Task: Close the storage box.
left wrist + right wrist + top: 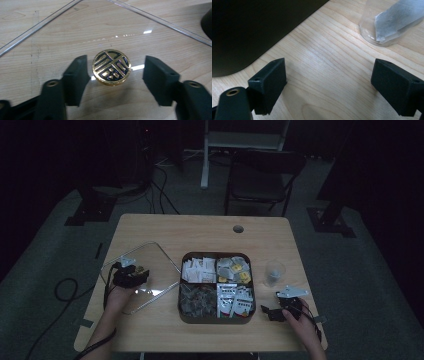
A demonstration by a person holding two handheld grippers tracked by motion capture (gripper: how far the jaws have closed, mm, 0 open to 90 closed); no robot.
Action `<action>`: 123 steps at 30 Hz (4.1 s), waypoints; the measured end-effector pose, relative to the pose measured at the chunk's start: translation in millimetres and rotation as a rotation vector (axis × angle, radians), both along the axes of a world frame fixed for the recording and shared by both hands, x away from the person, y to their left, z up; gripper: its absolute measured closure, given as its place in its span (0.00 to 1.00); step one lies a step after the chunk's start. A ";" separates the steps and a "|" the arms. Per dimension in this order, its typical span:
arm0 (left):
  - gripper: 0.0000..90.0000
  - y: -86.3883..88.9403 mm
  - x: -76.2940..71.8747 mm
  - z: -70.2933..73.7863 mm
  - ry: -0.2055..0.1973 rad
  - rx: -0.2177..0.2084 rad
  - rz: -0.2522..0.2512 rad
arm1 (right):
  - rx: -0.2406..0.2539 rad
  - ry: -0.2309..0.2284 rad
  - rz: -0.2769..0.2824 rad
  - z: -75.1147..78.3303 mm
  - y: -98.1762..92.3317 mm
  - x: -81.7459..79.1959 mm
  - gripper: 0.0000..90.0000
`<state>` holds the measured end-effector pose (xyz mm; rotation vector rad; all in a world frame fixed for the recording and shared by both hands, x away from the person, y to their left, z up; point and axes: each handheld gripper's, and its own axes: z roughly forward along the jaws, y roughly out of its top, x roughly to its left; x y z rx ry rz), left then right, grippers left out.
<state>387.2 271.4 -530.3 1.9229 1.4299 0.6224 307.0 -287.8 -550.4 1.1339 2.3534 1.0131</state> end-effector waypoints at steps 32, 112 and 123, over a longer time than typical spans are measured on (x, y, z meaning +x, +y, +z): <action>0.66 4.8 -3.2 18.3 -0.057 -0.012 0.033 | 0.000 0.000 0.000 0.0 0.0 0.0 0.14; 0.66 -182.9 -32.5 83.0 -0.127 -0.025 -0.602 | -0.001 -0.003 0.002 -0.1 -0.1 0.1 0.14; 0.66 -208.8 -31.7 77.1 -0.104 -0.017 -0.655 | -0.001 -0.002 0.001 -0.1 -0.1 0.1 0.14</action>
